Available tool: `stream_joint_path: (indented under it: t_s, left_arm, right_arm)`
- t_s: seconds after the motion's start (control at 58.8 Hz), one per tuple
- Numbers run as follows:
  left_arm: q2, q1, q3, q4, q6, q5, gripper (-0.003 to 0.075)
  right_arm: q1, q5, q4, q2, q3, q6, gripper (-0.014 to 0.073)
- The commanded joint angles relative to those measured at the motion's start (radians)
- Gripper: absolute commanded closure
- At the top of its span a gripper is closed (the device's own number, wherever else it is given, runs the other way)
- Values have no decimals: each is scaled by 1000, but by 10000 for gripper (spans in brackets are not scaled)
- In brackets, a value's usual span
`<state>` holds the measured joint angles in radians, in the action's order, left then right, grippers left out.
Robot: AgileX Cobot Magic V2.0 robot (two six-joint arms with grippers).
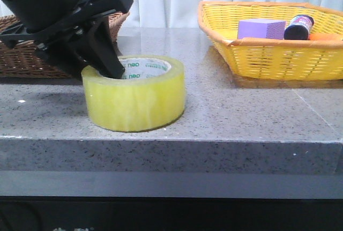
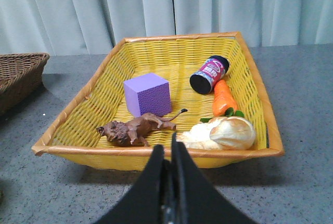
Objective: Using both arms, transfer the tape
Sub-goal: 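Reach the left gripper down into the tape roll's hole and grasp, then lift the tape roll with the left gripper over the brown basket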
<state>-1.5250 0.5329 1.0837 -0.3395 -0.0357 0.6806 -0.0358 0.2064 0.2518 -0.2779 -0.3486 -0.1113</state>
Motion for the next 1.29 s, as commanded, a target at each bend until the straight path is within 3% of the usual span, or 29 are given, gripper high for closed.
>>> stream_joint_path:
  t_s: [0.0, 0.255, 0.51, 0.749, 0.97, 1.276]
  left_arm:
    - [34, 6, 30, -22, -9, -29, 629]
    - [45, 56, 52, -22, -9, -29, 629]
    - [80, 78, 182, -16, -9, 6, 629]
    - [82, 65, 350, 117, -9, 63, 629]
    - [82, -36, 443, 205, -9, 63, 647]
    - [73, -300, 463, 220, -9, 58, 658]
  right_arm:
    - [0, -87, 0, -6, -25, -2, 714]
    - [0, -87, 0, -6, -25, -2, 714]
    - [0, -87, 0, -6, -25, -2, 714]
    - [0, -87, 0, -6, -25, -2, 714]
    - [0, -87, 0, -6, -25, -2, 714]
    - [0, -87, 0, -6, -25, -2, 714]
